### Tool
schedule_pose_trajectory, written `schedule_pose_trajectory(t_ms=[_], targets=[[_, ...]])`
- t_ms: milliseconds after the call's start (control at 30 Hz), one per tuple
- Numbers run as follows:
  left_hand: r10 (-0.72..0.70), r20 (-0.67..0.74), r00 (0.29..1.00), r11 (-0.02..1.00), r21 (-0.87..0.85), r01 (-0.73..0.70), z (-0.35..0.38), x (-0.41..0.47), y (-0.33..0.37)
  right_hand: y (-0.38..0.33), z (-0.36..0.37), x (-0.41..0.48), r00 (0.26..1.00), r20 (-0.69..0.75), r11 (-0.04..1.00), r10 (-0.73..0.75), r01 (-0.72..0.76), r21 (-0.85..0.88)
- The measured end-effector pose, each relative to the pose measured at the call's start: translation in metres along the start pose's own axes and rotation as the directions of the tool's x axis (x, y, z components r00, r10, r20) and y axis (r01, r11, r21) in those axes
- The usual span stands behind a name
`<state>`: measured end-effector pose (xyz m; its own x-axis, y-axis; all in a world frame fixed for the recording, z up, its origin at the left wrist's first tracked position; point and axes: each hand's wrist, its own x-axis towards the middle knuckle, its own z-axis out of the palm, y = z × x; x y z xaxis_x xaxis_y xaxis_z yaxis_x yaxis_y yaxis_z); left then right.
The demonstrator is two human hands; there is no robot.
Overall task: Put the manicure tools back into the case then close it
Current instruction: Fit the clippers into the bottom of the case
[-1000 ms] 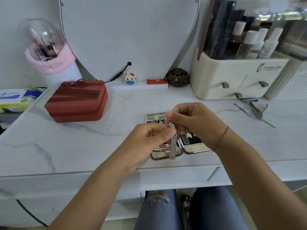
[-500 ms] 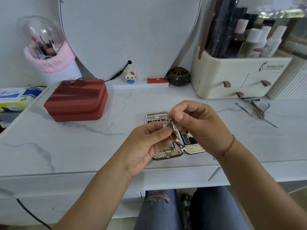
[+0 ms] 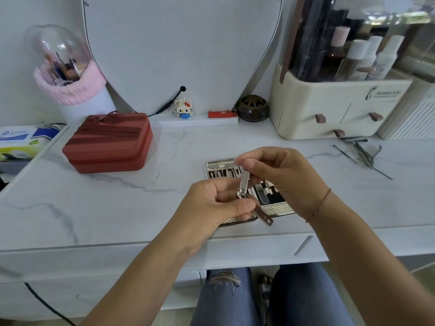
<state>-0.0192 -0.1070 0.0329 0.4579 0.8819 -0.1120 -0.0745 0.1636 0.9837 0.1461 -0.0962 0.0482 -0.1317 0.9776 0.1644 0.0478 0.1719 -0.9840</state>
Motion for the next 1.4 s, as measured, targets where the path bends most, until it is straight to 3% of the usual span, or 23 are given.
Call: schedule_pose_trajectory(t_ms=[100, 167, 233, 300, 367, 433, 633, 933, 1267, 1400], targets=[[-0.082, 0.193, 0.978, 0.996, 0.000, 0.084, -0.001, -0.001, 0.002, -0.015, 0.001, 0.010, 0.940, 0.340, 0.994, 0.037, 0.000, -0.109], [-0.073, 0.236, 0.969, 0.996, -0.033, 0.084, -0.003, -0.002, 0.002, -0.018, 0.008, 0.014, 0.885, 0.462, 0.991, 0.054, 0.009, -0.133], [-0.050, 0.141, 0.989, 0.996, -0.065, 0.060, -0.009, -0.002, 0.001, -0.015, 0.011, 0.019, 0.921, 0.388, 0.991, 0.050, 0.002, -0.131], [0.006, -0.110, 0.994, 1.000, -0.030, -0.009, -0.019, -0.002, -0.005, -0.007, 0.007, 0.018, 0.967, 0.249, 0.981, 0.049, 0.001, -0.194], [0.090, -0.340, 0.936, 0.996, 0.019, -0.089, -0.029, -0.002, -0.014, 0.005, 0.003, 0.009, 0.980, 0.190, 0.945, 0.065, 0.001, -0.328], [0.129, -0.431, 0.893, 0.991, 0.015, -0.136, -0.030, -0.005, -0.021, 0.018, 0.005, -0.007, 0.983, 0.157, 0.917, 0.093, -0.023, -0.399], [0.128, -0.394, 0.910, 0.988, -0.026, -0.150, -0.015, -0.012, -0.031, 0.040, 0.011, -0.033, 1.000, 0.010, 0.916, -0.019, 0.022, -0.401], [0.121, -0.323, 0.939, 0.992, 0.015, -0.123, -0.013, -0.022, -0.037, 0.043, 0.014, -0.041, 0.978, 0.112, 0.768, -0.178, 0.209, -0.606], [0.210, -0.263, 0.942, 0.972, 0.163, -0.171, -0.032, -0.027, -0.027, 0.042, 0.011, -0.036, 0.965, 0.207, 0.723, -0.164, 0.260, -0.640], [0.245, -0.334, 0.910, 0.963, 0.196, -0.187, -0.035, -0.029, -0.030, 0.043, 0.003, -0.036, 0.974, 0.111, 0.748, -0.197, 0.222, -0.625]])
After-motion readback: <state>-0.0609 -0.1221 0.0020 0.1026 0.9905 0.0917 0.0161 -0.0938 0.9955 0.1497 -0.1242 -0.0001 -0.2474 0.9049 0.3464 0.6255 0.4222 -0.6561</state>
